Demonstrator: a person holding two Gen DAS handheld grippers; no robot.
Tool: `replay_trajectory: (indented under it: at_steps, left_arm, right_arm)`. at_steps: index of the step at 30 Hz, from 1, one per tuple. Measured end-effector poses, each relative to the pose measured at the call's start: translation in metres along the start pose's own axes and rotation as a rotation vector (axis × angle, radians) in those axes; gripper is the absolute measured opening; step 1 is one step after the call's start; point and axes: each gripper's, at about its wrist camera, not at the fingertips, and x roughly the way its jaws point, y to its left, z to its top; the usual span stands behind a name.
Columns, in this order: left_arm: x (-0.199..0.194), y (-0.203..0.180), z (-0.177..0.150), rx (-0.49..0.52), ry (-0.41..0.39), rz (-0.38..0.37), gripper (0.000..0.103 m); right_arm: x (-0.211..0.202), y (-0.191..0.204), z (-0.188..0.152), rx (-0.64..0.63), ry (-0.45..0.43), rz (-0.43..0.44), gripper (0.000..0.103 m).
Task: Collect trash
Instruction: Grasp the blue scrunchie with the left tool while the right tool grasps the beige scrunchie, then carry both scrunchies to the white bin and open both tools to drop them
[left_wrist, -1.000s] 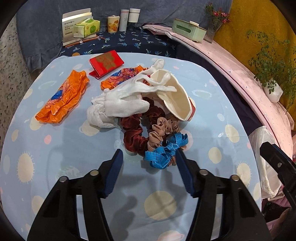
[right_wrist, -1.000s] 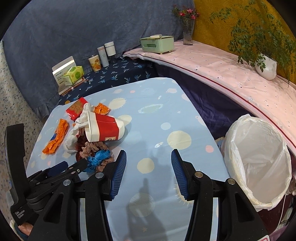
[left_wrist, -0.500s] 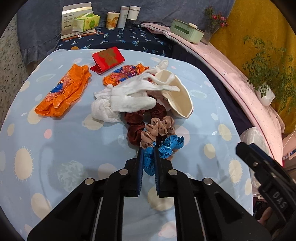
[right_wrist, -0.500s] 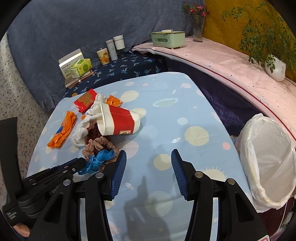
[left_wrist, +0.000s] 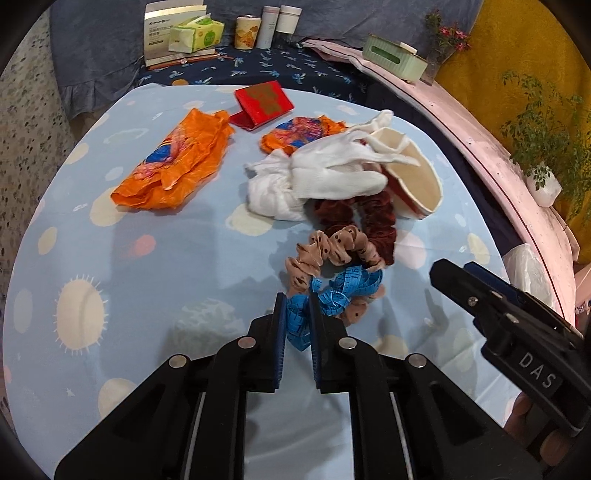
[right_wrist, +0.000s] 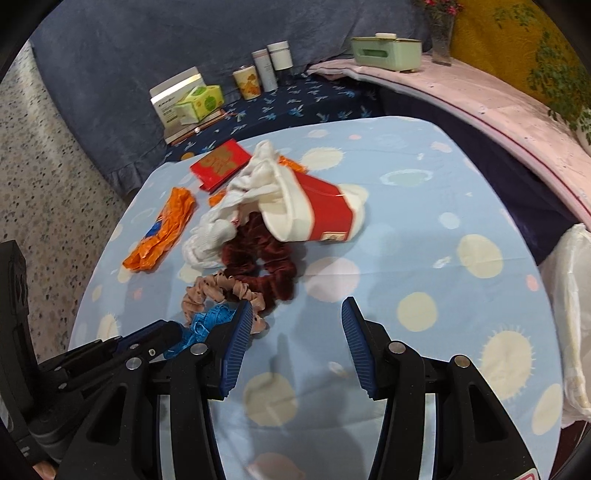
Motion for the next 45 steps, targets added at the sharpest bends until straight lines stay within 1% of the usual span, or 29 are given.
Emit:
replay_trajectory:
  at_steps: [1, 2, 3, 4, 5, 7, 11, 13, 14, 16, 18, 23, 25, 26, 28, 31, 34, 40, 45]
  left_arm:
    - [0.0, 0.004, 0.0, -0.007, 0.0, 0.004, 0.018]
    - [0.0, 0.007, 0.0, -0.012, 0.002, 0.01, 0.026]
    - [-0.002, 0.011, 0.0, -0.018, -0.001, 0.017, 0.043]
    - [-0.006, 0.015, -0.001, -0.029, -0.023, 0.026, 0.047]
    - [-0.008, 0.018, -0.001, -0.033, -0.033, 0.031, 0.047]
    - [-0.01, 0.026, 0.0, -0.04, -0.034, 0.039, 0.047]
    - [-0.014, 0.034, -0.002, -0.041, -0.044, 0.053, 0.047]
    - [-0.015, 0.034, -0.003, -0.033, -0.045, 0.043, 0.047]
    - [-0.014, 0.032, -0.004, -0.027, -0.045, 0.037, 0.048]
    - [-0.012, 0.028, -0.007, -0.011, -0.041, 0.028, 0.054]
    - [-0.008, 0.022, -0.011, -0.002, -0.034, 0.016, 0.055]
    - [0.006, 0.016, -0.015, -0.016, 0.003, -0.014, 0.054]
    - [0.009, 0.014, -0.014, -0.028, 0.01, -0.027, 0.051]
    - [0.01, 0.014, -0.014, -0.035, 0.013, -0.037, 0.048]
    - [0.011, 0.012, -0.012, -0.041, 0.024, -0.057, 0.026]
    - [0.008, 0.005, -0.01, -0.026, 0.018, -0.07, 0.02]
    - [0.001, -0.003, -0.009, -0.004, 0.004, -0.077, 0.016]
    - [-0.02, -0.02, -0.001, 0.017, -0.041, -0.083, 0.015]
    - [-0.041, -0.05, 0.012, 0.068, -0.093, -0.091, 0.015]
  right_arm:
    - [0.004, 0.004, -0.001, -0.01, 0.007, 0.004, 0.047]
    - [0.009, 0.008, -0.001, -0.018, 0.015, 0.006, 0.047]
    - [0.013, 0.011, -0.002, -0.025, 0.026, 0.012, 0.047]
    - [0.017, 0.013, -0.003, -0.028, 0.034, 0.017, 0.045]
    - [0.021, 0.015, -0.004, -0.032, 0.042, 0.022, 0.045]
    - [0.029, 0.019, -0.007, -0.039, 0.064, 0.034, 0.038]
    - [0.041, 0.027, -0.011, -0.054, 0.091, 0.053, 0.03]
    - [0.045, 0.029, -0.014, -0.06, 0.108, 0.068, 0.014]
    - [0.045, 0.029, -0.015, -0.058, 0.112, 0.073, 0.012]
    - [0.044, 0.029, -0.017, -0.052, 0.11, 0.09, 0.007]
    - [0.042, 0.028, -0.018, -0.049, 0.105, 0.099, 0.005]
    - [0.038, 0.019, -0.018, -0.025, 0.101, 0.103, 0.004]
    - [0.035, 0.017, -0.018, -0.025, 0.097, 0.101, 0.004]
    - [0.034, 0.016, -0.017, -0.023, 0.095, 0.104, 0.004]
    - [0.03, 0.014, -0.018, -0.025, 0.088, 0.102, 0.004]
    - [0.022, 0.01, -0.017, -0.022, 0.071, 0.099, 0.004]
    - [0.01, 0.004, -0.015, -0.011, 0.044, 0.094, 0.004]
    - [-0.028, -0.016, -0.004, 0.011, -0.049, 0.063, 0.003]
    - [-0.067, -0.041, 0.008, 0.041, -0.131, 0.033, 0.003]
